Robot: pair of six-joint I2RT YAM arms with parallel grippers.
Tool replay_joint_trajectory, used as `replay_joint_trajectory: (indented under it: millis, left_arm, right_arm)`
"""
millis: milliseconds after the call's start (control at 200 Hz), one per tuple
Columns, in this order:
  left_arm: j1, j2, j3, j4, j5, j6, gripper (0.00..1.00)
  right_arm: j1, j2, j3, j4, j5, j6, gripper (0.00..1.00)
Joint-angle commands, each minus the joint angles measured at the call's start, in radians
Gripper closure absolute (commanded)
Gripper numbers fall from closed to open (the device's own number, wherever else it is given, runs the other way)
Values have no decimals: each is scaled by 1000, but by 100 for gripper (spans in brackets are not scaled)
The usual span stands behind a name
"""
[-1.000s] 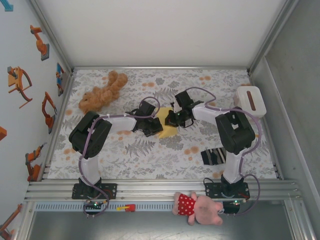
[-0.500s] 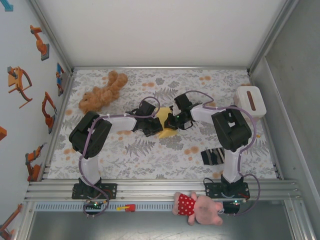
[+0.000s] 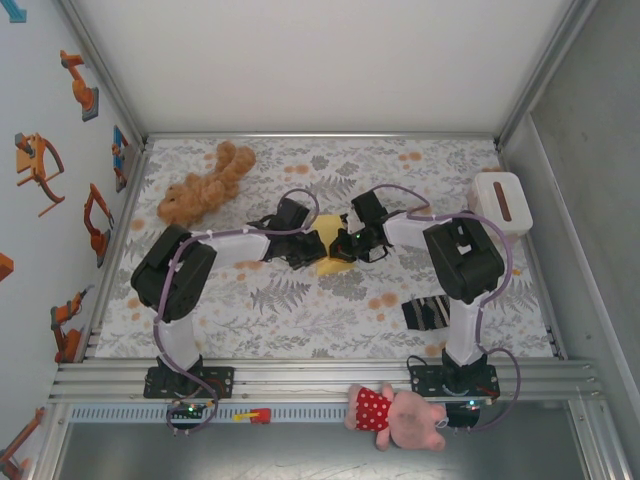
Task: Fold a paper plane with a square sheet of paper (pick it up from the middle)
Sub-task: Fold the triangle a second time at the center of the table.
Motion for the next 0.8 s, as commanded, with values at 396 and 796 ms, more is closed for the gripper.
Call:
replay_joint_trajectory:
  millis: [396,796]
  left_arm:
    - [-8,-52,-56,73,4,-35,90]
    - [-32,2,-71,67,18,-43,91]
  right_arm:
    - [-5,42,-43,-42,66,-45,100]
    - [-6,19,10,-34,13,-38,100]
